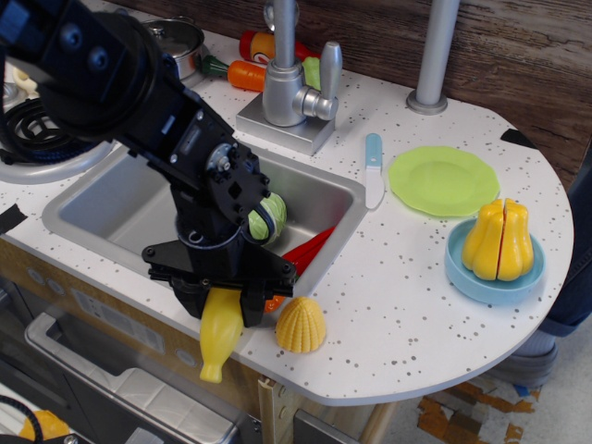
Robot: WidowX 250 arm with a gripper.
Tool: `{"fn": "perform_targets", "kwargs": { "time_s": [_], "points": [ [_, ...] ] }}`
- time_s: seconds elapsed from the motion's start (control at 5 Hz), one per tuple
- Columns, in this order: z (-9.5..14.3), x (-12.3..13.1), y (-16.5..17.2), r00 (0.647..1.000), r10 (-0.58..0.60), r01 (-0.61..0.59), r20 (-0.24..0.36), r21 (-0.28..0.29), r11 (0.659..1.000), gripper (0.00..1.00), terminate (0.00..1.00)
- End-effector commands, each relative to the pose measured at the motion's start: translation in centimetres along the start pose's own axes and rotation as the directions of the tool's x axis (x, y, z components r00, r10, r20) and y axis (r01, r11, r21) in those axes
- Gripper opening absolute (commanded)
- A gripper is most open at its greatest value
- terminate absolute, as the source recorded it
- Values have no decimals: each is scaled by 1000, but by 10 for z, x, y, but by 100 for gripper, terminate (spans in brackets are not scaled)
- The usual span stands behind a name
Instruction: Put banana on plate
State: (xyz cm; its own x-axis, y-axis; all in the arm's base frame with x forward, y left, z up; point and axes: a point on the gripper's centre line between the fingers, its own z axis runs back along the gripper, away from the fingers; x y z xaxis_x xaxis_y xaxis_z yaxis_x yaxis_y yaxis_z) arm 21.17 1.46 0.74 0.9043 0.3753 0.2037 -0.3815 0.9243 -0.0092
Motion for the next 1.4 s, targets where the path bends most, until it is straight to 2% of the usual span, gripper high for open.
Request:
{"fn": "perform_targets", "kwargs": {
  "time_s": [0.0,0.2,0.4,0.6,1.0,1.2],
  "points": [
    [16,10,4,1000,-29,29,-8,15,999,0,0],
    [55,20,6,997,-71,67,29,121,990,0,0],
    [89,34,-4,995,-91,85,36,143,986,0,0],
    [107,51,-27,992,-85,73,88,135,988,0,0],
    [108,96,-102,998,-13,10,57,54,999,0,0],
    [97,114,-139,999,-3,1,50,36,999,0,0]
  ]
}}
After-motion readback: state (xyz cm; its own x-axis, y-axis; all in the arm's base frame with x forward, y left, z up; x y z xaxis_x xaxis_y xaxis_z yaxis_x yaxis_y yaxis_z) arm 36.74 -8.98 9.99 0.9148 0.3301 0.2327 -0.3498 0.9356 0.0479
